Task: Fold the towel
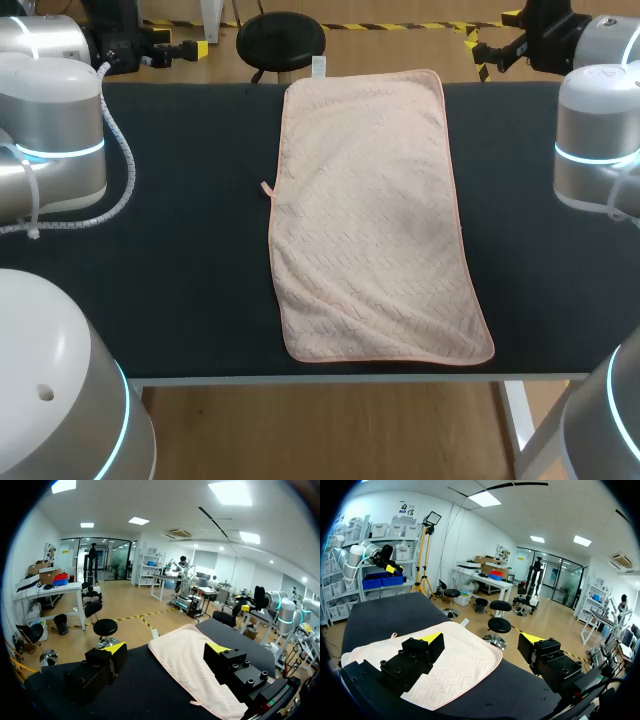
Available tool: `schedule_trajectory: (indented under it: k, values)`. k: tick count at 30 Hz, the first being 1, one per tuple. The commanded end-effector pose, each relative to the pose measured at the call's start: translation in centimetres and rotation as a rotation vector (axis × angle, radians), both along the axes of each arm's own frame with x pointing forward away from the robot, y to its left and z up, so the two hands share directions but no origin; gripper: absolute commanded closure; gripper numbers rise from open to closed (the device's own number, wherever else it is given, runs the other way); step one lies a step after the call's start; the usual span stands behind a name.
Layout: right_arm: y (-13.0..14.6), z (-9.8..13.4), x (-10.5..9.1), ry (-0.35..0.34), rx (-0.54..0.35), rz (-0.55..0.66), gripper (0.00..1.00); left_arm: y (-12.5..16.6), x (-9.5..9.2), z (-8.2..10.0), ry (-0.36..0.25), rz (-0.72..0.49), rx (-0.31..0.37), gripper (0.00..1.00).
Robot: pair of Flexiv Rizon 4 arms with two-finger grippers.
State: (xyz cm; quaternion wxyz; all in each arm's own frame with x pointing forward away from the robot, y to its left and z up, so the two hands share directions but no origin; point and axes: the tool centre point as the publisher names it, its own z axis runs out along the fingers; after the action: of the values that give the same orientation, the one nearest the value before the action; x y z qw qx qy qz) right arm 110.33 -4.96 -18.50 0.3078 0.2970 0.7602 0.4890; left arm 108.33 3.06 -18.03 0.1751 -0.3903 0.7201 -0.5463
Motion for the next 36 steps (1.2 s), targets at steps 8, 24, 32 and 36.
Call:
schedule_trajectory:
  k: [8, 24, 32, 36]
  values:
    - [2.5, -0.8, -0.8, -0.052, -0.956, 0.425, 0.0, -3.6, 0.1, -0.7, 0.117, -0.442, 0.616, 0.0]
    - [2.0, -1.8, -2.1, -0.05, -1.202, 0.637, 0.0, -6.2, -2.5, -2.4, 0.117, -0.859, 0.916, 0.0]
    - [2.2, -2.0, -1.9, -0.015, -1.21, 0.616, 0.0, -6.5, -2.5, -2.9, 0.123, -0.873, 0.938, 0.0]
    - [3.2, -2.9, -2.7, 0.099, -1.27, 0.538, 0.0, -7.5, -3.1, -4.4, 0.139, -0.9, 1.037, 0.0]
